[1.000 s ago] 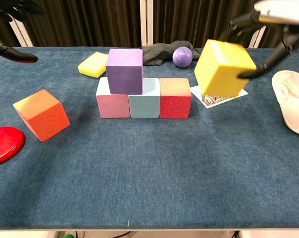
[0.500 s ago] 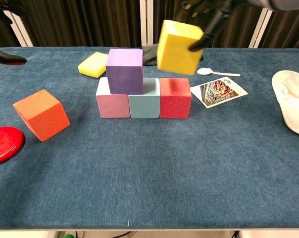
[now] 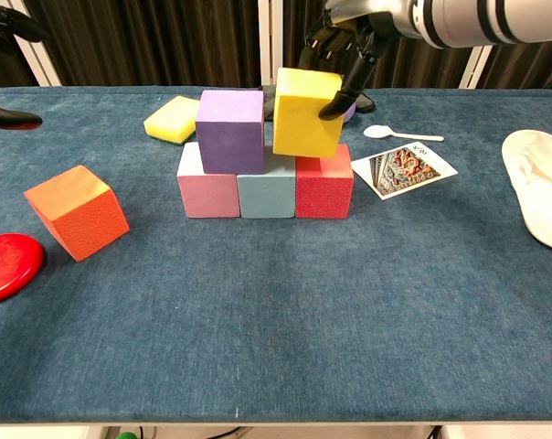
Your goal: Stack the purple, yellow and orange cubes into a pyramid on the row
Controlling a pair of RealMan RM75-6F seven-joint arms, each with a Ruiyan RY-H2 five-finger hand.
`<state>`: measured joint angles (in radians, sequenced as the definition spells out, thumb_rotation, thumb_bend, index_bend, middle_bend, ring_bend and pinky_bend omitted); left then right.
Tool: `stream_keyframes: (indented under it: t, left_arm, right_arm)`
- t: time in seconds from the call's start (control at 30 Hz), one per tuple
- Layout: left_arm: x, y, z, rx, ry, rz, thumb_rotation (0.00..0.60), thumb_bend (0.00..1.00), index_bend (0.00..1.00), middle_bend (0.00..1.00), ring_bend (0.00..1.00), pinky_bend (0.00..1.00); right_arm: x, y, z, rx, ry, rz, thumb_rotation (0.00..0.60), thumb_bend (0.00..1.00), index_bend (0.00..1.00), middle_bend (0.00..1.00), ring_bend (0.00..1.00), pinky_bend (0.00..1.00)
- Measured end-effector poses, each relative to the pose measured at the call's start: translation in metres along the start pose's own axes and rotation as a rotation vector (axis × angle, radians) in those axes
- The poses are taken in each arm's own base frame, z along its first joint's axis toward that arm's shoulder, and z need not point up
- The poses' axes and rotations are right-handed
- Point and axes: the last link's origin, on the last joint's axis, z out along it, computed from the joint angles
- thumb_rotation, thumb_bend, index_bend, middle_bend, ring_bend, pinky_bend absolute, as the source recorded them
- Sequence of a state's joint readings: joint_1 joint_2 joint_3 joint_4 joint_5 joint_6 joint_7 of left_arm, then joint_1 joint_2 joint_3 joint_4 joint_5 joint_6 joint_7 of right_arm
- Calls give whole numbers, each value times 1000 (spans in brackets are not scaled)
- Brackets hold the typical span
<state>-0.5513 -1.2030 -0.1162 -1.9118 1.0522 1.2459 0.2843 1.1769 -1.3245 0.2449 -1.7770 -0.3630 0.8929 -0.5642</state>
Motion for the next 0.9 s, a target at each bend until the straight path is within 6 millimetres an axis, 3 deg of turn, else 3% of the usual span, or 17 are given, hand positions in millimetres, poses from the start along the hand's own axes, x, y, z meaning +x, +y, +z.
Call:
stream_keyframes:
  t: [0.9]
  left_arm:
    - [-6, -2, 3, -5, -15, -7, 439, 122, 124, 84, 114, 117]
  right_arm:
    - [-16, -13, 5, -23, -10, -54, 600, 336, 517, 382, 220, 184]
